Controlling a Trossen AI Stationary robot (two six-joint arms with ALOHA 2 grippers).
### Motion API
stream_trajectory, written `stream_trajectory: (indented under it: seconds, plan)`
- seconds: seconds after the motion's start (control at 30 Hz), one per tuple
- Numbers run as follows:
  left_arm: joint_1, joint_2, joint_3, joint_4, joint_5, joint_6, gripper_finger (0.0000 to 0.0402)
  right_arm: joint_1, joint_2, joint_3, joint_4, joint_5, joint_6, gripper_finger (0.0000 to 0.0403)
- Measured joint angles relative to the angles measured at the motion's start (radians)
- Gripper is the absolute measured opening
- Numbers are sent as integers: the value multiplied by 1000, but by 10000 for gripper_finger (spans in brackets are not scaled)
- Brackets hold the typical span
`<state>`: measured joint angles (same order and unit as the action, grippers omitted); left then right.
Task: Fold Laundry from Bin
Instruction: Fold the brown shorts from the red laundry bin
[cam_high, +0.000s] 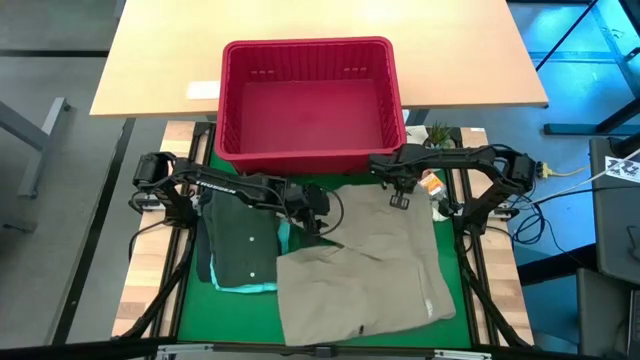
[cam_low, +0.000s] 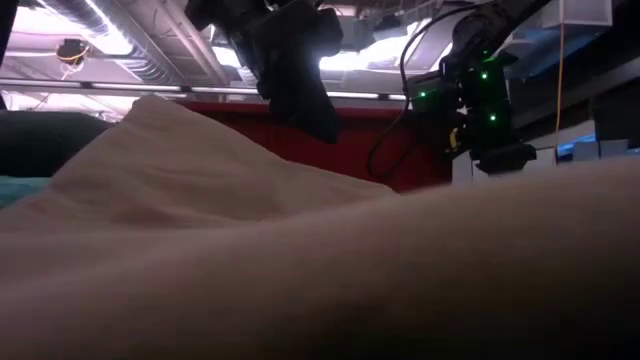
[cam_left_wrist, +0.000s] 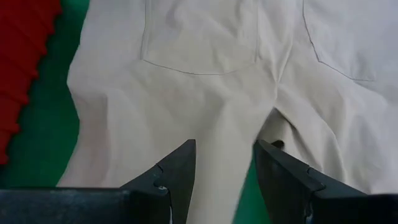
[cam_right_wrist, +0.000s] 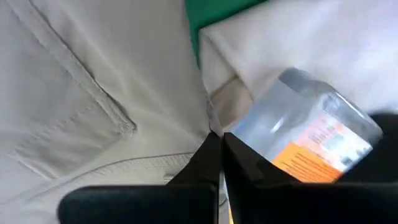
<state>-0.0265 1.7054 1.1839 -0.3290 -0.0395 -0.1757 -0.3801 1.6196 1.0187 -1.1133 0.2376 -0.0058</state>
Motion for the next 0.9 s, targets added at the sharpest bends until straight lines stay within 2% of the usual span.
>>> stream_trajectory:
  seconds: [0.17, 0.5, 0.7, 0.9]
  plan:
    - [0, -4, 0, -16, 0, 0, 157, 0, 0, 0, 3, -21, 28, 9]
    - [1, -110, 0, -202, -15, -61, 157, 0, 0, 0, 6, -28, 29, 16]
    - [1, -170, 0, -365, -15, -164, 156, 0, 0, 0, 5, -57, 35, 16]
    - [1, -177, 0, -544, -17, -314, 156, 0, 0, 0, 4, -99, 26, 20]
